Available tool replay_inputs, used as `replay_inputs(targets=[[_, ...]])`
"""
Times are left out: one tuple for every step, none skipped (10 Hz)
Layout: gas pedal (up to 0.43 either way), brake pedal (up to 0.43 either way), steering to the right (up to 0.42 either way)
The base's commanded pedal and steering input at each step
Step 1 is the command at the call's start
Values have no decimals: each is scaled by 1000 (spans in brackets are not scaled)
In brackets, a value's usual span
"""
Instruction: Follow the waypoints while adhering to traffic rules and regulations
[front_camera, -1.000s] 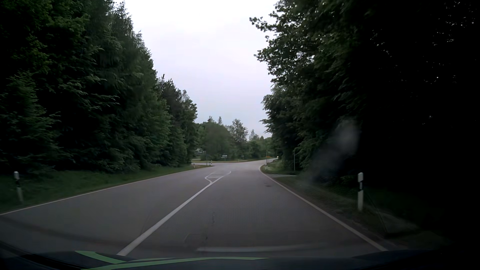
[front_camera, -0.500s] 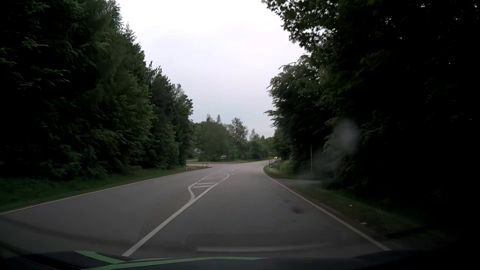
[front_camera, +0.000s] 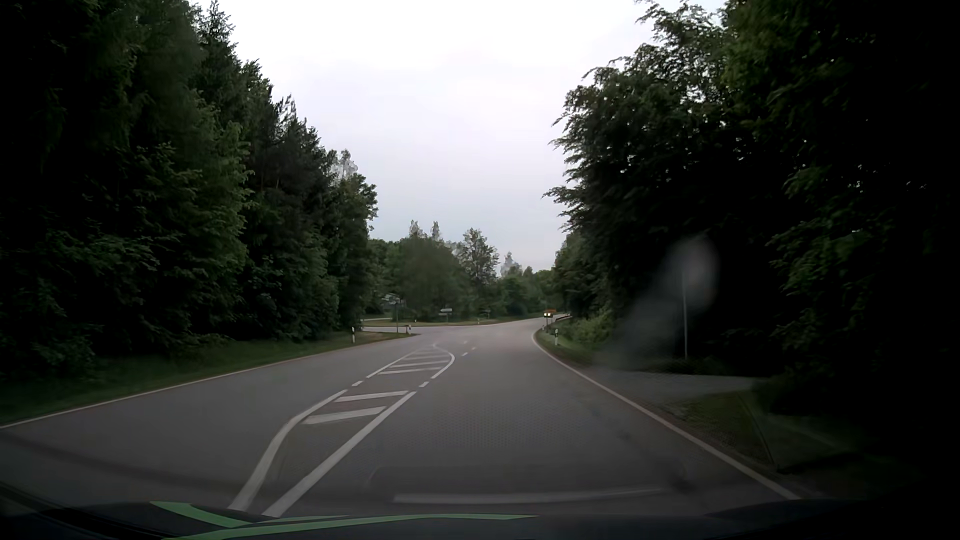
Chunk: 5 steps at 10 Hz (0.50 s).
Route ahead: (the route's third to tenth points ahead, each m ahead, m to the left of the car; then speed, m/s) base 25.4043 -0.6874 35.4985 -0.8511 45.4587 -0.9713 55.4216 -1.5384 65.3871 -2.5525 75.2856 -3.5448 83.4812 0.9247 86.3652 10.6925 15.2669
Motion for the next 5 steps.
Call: replay_inputs(targets=[[0,152,-5],[0,152,-5],[0,159,-5],[0,159,-5],[0,165,-5]])
